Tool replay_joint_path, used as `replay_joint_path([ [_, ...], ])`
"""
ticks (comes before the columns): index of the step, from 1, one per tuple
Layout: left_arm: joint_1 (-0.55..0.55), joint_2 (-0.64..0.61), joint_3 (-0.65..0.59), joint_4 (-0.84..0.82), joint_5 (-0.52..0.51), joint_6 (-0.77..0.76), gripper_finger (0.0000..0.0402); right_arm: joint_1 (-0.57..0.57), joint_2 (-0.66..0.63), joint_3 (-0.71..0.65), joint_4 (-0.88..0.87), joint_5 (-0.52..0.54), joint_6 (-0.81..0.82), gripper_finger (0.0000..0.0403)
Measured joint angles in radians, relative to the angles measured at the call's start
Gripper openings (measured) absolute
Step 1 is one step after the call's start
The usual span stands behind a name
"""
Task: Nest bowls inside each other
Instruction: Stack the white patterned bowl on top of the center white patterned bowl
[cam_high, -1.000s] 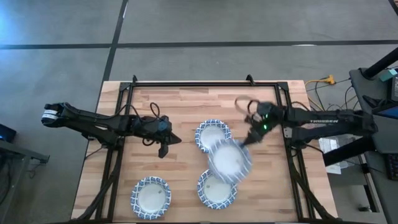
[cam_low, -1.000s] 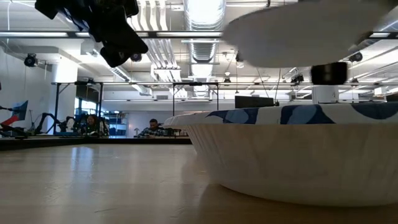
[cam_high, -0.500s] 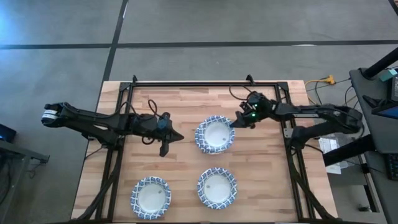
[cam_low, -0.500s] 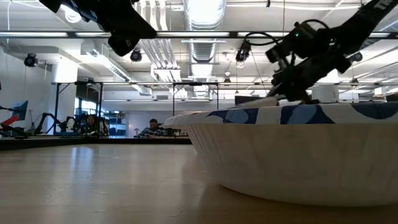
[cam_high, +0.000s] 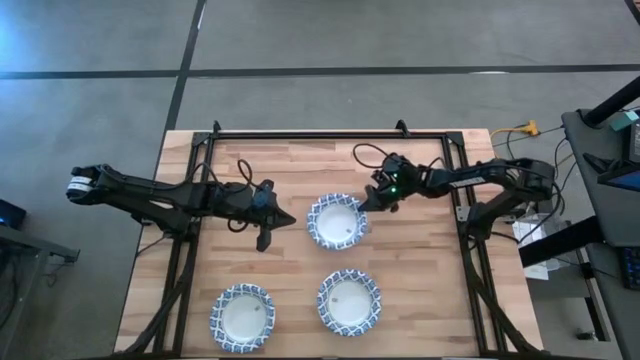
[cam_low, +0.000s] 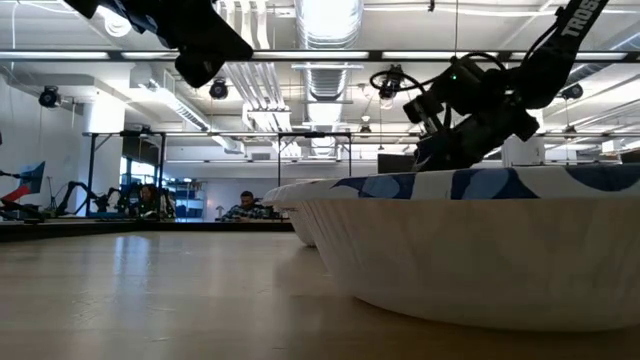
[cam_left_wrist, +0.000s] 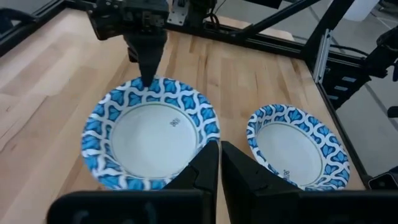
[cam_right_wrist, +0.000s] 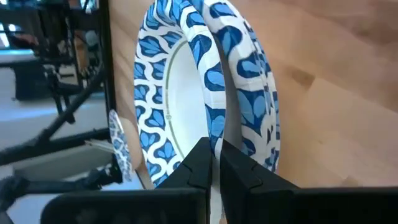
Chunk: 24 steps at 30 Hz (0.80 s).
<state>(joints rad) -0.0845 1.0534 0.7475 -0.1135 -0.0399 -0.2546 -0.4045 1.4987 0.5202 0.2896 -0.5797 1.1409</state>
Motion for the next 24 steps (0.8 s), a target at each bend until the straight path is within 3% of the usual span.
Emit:
replay_joint_path([
  [13, 0.000, -0.001, 0.000, -0.001, -0.001, 0.008, 0.0001, 0.027, -0.050, 0.019, -0.108, 0.053, -0.121, 0.0017],
  [24, 0.000, -0.001, 0.000, 0.000, 0.000, 0.006, 0.0001, 0.027, -0.052, 0.024, -0.121, 0.053, -0.116, 0.0112],
])
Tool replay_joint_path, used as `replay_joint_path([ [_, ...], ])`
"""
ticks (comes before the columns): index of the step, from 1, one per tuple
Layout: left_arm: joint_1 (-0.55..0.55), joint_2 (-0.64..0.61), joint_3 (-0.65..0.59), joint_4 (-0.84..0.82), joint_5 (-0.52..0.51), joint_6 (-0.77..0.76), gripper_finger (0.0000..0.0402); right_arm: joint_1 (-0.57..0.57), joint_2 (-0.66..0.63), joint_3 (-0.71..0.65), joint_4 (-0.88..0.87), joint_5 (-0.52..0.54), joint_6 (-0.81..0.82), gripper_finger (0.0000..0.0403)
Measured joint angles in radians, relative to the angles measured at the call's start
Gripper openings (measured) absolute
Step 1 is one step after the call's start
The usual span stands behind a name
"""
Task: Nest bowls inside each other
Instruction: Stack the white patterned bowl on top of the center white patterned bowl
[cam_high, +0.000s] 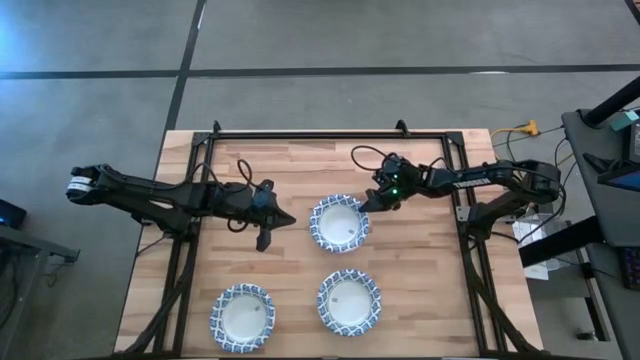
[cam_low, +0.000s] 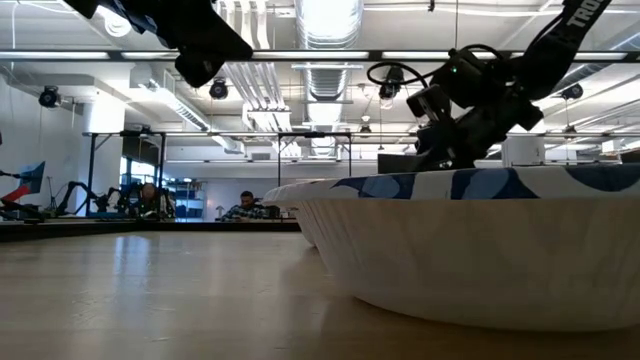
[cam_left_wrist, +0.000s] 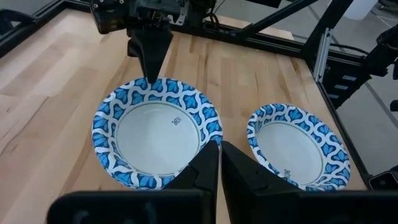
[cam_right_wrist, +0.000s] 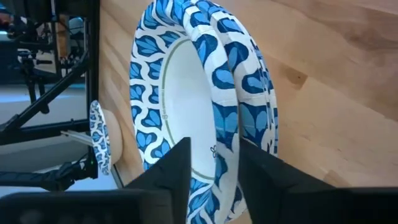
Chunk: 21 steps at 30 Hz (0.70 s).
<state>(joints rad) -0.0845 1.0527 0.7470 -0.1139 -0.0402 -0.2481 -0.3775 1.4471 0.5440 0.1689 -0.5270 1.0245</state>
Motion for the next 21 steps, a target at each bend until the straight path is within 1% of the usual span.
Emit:
replay_joint_path([
  [5, 0.000, 0.000, 0.000, 0.000, 0.001, -0.004, 0.0001, 0.000, -0.007, 0.006, -0.005, -0.001, -0.003, 0.0153],
  [8, 0.000, 0.000, 0.000, 0.000, 0.004, -0.006, 0.0001, 0.000, -0.020, 0.006, -0.029, 0.001, -0.009, 0.0171],
  [11, 0.000, 0.000, 0.000, 0.001, 0.005, -0.006, 0.0001, -0.001, -0.048, 0.006, -0.072, 0.009, -0.046, 0.0183],
  [16, 0.000, 0.000, 0.001, 0.000, 0.013, -0.012, 0.0001, -0.004, -0.134, 0.006, -0.141, 0.032, -0.120, 0.0191],
  [18, 0.000, 0.000, 0.006, 0.004, 0.036, -0.041, 0.0001, -0.005, -0.182, 0.006, -0.185, 0.032, -0.148, 0.0191],
  [21, 0.000, 0.009, 0.005, 0.029, 0.091, -0.116, 0.0001, 0.003, -0.276, 0.007, -0.325, 0.032, -0.178, 0.0191],
])
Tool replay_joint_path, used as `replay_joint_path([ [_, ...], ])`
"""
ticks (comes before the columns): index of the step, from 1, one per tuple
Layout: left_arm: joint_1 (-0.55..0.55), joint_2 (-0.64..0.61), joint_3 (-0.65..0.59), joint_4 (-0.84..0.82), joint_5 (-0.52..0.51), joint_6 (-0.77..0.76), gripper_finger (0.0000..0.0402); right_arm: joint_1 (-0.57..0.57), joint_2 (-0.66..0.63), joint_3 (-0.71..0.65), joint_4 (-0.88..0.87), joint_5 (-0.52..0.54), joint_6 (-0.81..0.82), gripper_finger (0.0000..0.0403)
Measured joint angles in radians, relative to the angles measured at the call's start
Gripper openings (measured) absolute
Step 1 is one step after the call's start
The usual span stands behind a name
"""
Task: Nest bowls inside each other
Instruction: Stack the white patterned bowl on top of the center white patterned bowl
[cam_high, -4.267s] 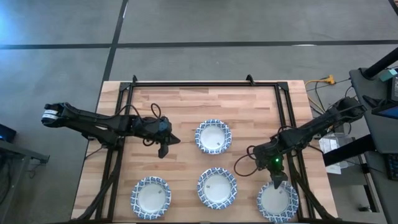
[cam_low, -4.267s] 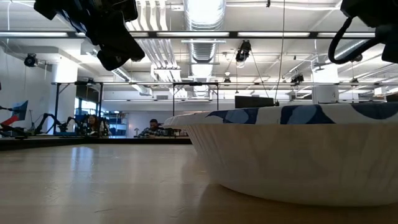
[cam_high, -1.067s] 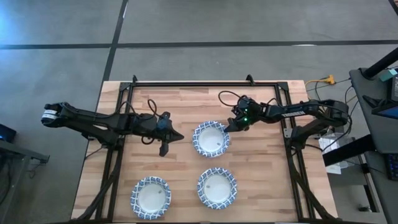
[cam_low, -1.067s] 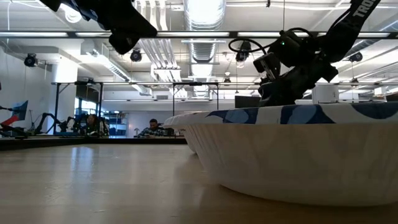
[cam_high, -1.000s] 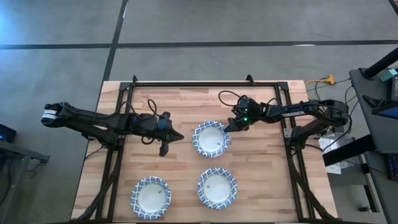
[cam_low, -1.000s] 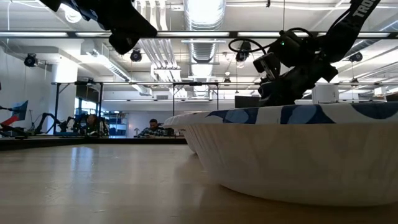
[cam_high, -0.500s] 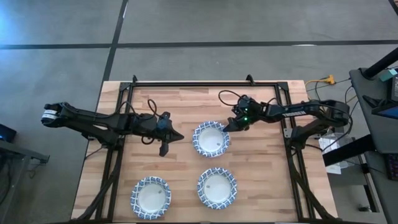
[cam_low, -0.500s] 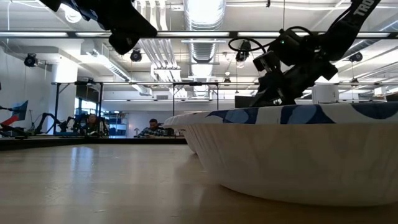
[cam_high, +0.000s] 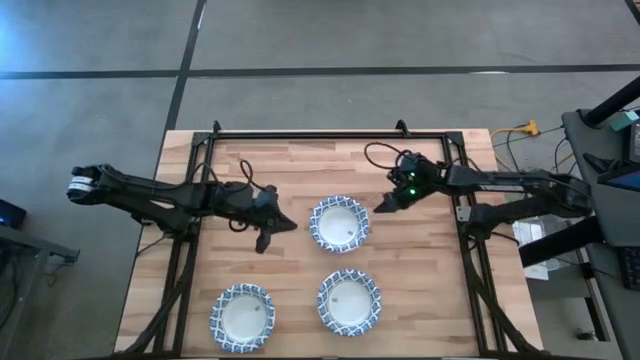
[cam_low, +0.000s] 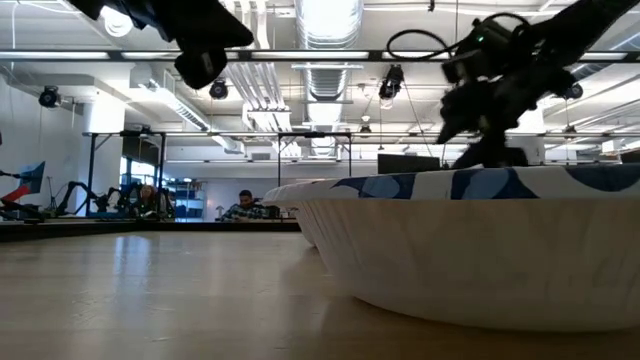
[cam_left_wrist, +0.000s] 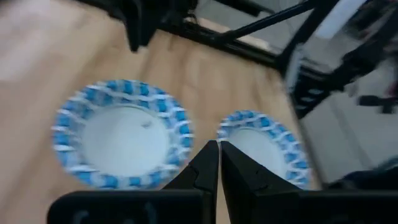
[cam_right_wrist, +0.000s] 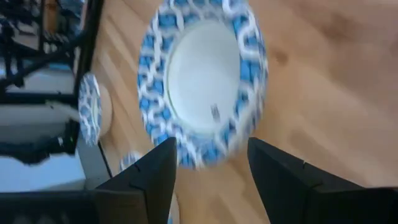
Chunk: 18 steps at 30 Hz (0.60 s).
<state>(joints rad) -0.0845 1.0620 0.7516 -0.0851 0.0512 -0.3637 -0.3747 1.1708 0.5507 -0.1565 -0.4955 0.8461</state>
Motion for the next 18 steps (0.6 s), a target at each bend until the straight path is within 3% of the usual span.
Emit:
replay_joint_path([
  [4, -0.001, 0.070, -0.003, 0.021, 0.117, -0.148, 0.0001, 0.081, -0.131, -0.014, -0.187, 0.001, 0.006, 0.0192],
  [7, -0.012, 0.165, -0.002, 0.065, 0.214, -0.276, 0.0001, 0.195, -0.213, -0.058, -0.204, 0.007, 0.090, 0.0192],
  [9, -0.033, 0.245, 0.008, 0.138, 0.279, -0.337, 0.0001, 0.293, -0.259, -0.093, -0.193, 0.065, 0.172, 0.0192],
  [14, -0.132, 0.449, 0.085, 0.195, 0.341, -0.391, 0.0001, 0.576, -0.314, -0.212, 0.026, 0.309, 0.441, 0.0192],
  [18, -0.222, 0.566, 0.185, 0.110, 0.239, -0.400, 0.0000, 0.771, -0.282, -0.330, 0.323, 0.513, 0.644, 0.0192],
])
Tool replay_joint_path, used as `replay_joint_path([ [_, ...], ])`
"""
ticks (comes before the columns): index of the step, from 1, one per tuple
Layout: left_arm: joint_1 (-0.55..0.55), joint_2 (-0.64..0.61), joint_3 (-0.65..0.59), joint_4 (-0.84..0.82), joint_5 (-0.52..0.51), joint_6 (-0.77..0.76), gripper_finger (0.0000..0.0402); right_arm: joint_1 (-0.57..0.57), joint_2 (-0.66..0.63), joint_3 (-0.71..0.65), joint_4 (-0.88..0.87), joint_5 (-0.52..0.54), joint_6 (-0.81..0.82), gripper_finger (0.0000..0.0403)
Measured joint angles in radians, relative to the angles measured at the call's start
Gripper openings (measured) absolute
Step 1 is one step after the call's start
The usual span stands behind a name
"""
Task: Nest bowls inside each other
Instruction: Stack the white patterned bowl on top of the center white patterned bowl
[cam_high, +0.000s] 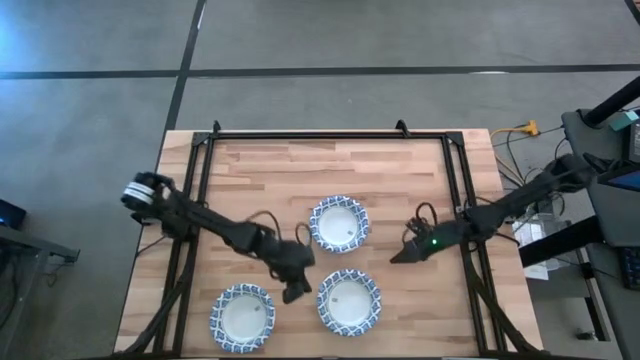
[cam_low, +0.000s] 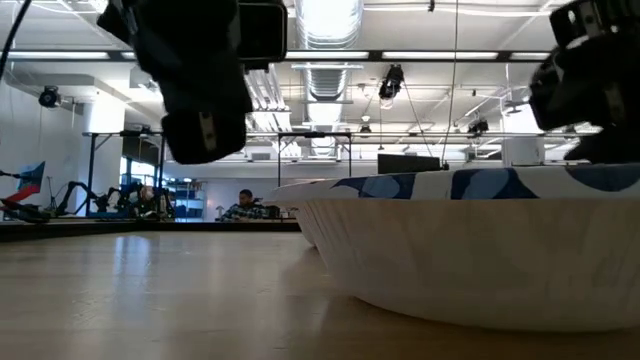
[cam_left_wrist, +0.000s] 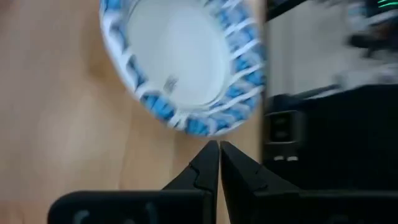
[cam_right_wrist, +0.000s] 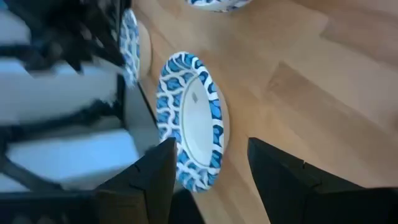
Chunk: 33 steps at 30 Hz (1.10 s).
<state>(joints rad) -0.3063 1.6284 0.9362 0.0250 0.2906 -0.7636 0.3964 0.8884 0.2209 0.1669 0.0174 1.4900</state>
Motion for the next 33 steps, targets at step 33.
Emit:
replay_joint_path([
  [33, -0.073, 0.210, 0.205, -0.174, -0.169, -0.251, 0.0000, 0.206, 0.737, 0.209, 0.443, 0.070, 0.142, 0.0192],
])
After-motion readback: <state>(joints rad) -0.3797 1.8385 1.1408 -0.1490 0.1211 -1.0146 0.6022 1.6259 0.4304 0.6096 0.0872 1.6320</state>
